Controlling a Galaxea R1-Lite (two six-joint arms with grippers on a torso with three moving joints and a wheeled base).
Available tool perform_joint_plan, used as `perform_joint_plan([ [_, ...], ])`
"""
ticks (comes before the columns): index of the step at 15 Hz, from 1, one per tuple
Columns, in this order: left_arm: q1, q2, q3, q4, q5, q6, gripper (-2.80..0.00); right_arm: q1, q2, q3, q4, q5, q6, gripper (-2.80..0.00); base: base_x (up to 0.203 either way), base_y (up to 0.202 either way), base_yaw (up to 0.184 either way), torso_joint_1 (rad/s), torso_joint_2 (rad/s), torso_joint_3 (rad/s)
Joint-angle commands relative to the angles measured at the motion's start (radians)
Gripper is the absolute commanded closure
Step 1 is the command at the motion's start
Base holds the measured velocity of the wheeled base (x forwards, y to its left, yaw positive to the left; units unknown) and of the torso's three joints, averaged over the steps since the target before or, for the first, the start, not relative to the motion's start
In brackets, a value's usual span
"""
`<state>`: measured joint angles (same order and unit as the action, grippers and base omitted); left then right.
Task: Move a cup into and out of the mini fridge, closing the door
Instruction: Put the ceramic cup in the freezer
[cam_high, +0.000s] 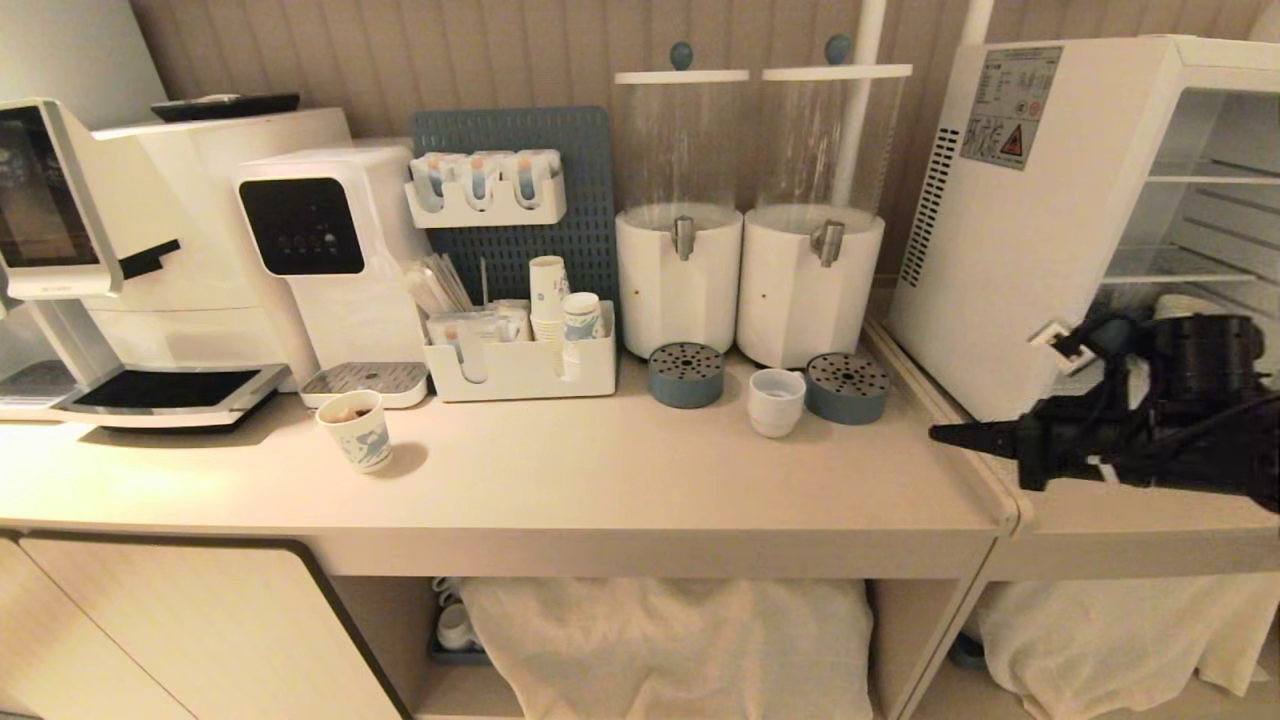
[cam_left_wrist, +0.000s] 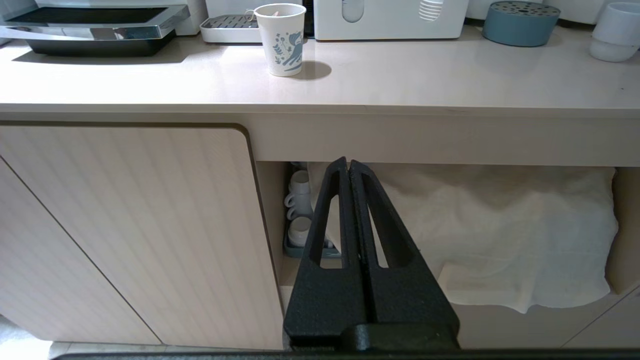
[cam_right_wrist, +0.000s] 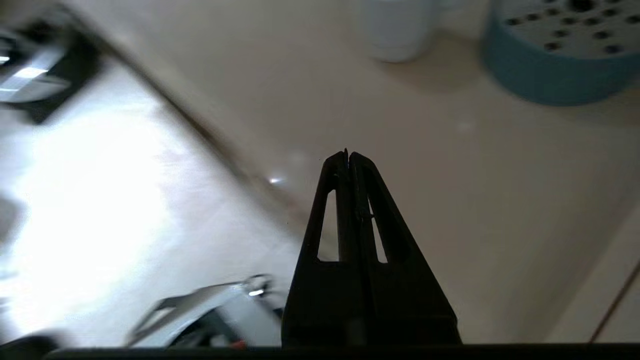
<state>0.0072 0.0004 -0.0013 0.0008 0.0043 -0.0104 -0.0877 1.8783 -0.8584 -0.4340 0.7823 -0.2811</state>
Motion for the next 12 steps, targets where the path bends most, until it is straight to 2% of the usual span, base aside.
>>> perform_joint_plan([
  [1, 0.0, 0.0, 0.0, 0.001, 0.0, 0.0, 0.0, 0.044, 0.141, -0.037, -0.043, -0.051, 0.001, 0.0, 0.0, 0.0, 0.0, 0.0, 0.0, 0.0],
  [4, 0.0, 0.001, 0.001, -0.001, 0.0, -0.005, 0.0, 0.076, 0.262, -0.12, -0.033, -0.042, -0.002, 0.0, 0.0, 0.0, 0.0, 0.0, 0.0, 0.0],
  [7, 0.0, 0.0, 0.001, -0.001, 0.0, -0.002, 0.0, 0.088, 0.286, -0.163, -0.028, 0.0, -0.01, 0.0, 0.0, 0.0, 0.0, 0.0, 0.0, 0.0],
  [8, 0.0, 0.001, 0.001, -0.001, 0.0, -0.003, 0.0, 0.091, 0.287, -0.167, -0.031, -0.003, -0.01, -2.8, 0.0, 0.0, 0.0, 0.0, 0.0, 0.0],
  [10, 0.0, 0.001, 0.001, -0.001, -0.001, -0.008, 0.0, 0.105, 0.287, -0.203, -0.061, -0.014, -0.015, -2.8, 0.0, 0.0, 0.0, 0.0, 0.0, 0.0],
  [12, 0.0, 0.001, 0.001, 0.0, -0.001, -0.009, 0.0, 0.114, 0.311, -0.239, -0.16, -0.031, -0.009, -2.8, 0.0, 0.0, 0.0, 0.0, 0.0, 0.0],
])
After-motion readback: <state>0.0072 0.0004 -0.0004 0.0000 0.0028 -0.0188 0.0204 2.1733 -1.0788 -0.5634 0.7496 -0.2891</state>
